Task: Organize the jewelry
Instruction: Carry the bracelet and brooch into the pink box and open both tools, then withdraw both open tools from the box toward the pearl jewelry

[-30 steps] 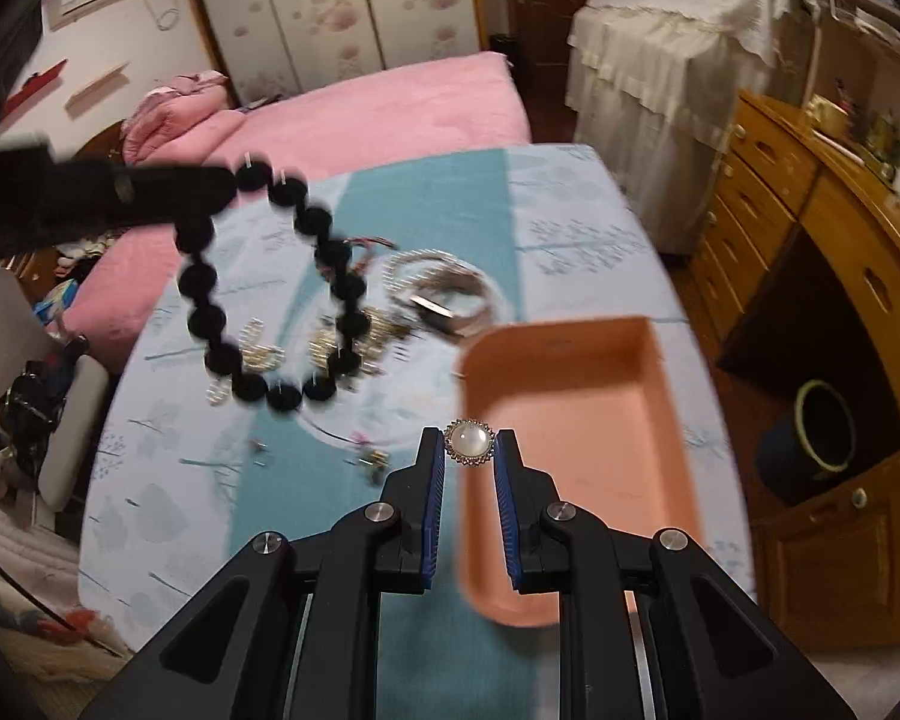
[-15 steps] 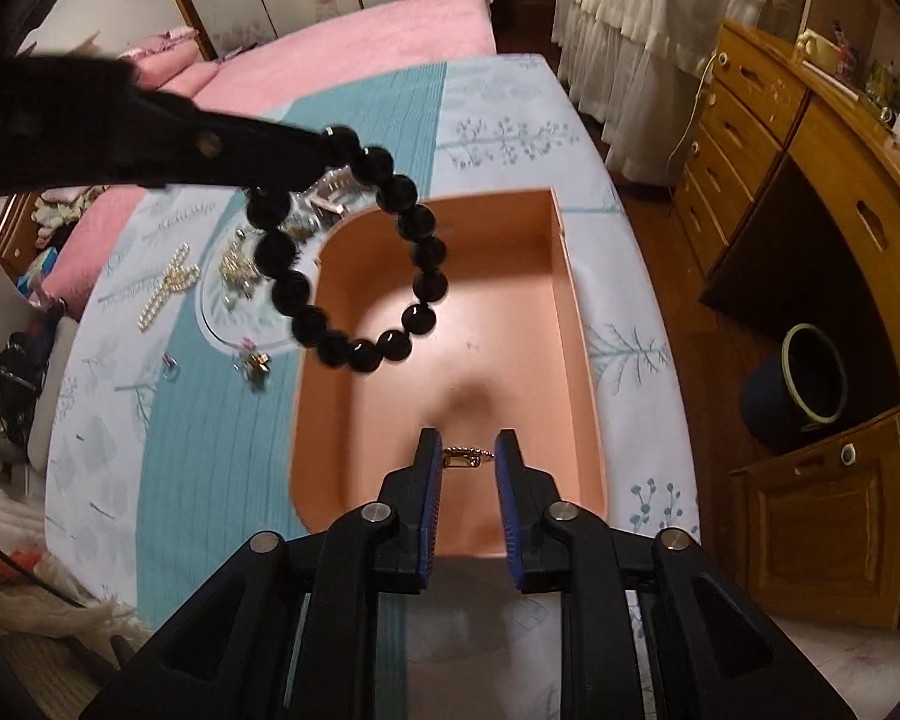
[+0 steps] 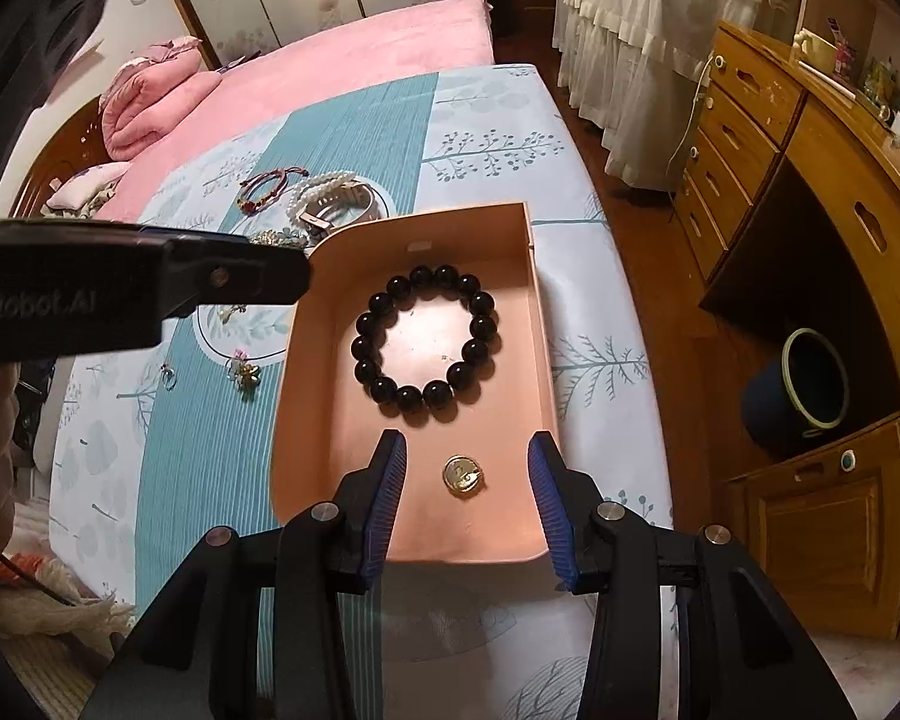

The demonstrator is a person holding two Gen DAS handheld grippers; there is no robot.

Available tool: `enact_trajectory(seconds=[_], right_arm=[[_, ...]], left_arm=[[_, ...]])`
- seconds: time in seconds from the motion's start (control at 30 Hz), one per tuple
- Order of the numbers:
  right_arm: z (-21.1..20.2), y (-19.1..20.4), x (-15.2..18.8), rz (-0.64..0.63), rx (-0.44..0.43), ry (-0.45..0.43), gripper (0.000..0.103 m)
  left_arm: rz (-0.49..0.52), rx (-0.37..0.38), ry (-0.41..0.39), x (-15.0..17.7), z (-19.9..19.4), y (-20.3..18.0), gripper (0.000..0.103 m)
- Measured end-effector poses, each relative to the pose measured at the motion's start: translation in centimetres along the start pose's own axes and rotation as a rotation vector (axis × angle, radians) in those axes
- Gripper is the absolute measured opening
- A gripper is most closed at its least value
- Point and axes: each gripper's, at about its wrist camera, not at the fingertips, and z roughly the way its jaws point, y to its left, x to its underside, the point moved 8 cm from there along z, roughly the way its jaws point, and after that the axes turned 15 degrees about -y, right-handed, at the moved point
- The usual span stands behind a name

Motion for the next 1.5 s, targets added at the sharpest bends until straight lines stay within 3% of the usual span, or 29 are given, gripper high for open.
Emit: enact_trajectory(seconds=[0.03, 0.1, 0.17, 0.77, 0.9, 0.97, 1.37, 1.5], right_arm=[[-0.1, 0.1, -0.1, -0.002, 0.001, -0.002, 0.048], [-0.5, 0.2, -0.4, -0.004, 0.008, -0.013, 0.067], [-1.0, 0.4, -0.9, -0.008, 0.008, -0.036, 0.072], [-3.6, 3.5, -3.2, -0.068, -0.009, -0.076, 0.072], [-4.0, 4.0, -3.6, -0.059, -0.01, -0.087, 0.086], [-4.4, 4.5, -4.0, -0.059, -0.018, -0.102, 0.088], [-4.3, 8.5, -6.1, -0.149, -0.005, -0.111, 0.087], [-3.8, 9.6, -7.5, -0.139, -0.01, -0.101, 0.078]], left_arm=[[0.0, -0.005, -0.001, 0.0, -0.2, 0.1, 0.036], [0.0, -0.025, 0.0, 0.1, -0.5, 0.4, 0.037], [0.006, -0.049, -0.003, 0.3, -1.0, 0.8, 0.037], [-0.11, -0.114, -0.112, 0.6, -6.3, 6.7, 0.038], [-0.121, -0.162, -0.133, 1.2, -7.4, 9.0, 0.038], [-0.136, -0.171, -0.13, 1.4, -7.7, 10.0, 0.038], [-0.2, -0.235, -0.121, 3.4, -9.9, 16.8, 0.038], [-0.223, -0.252, -0.11, 4.1, -10.7, 19.2, 0.038]])
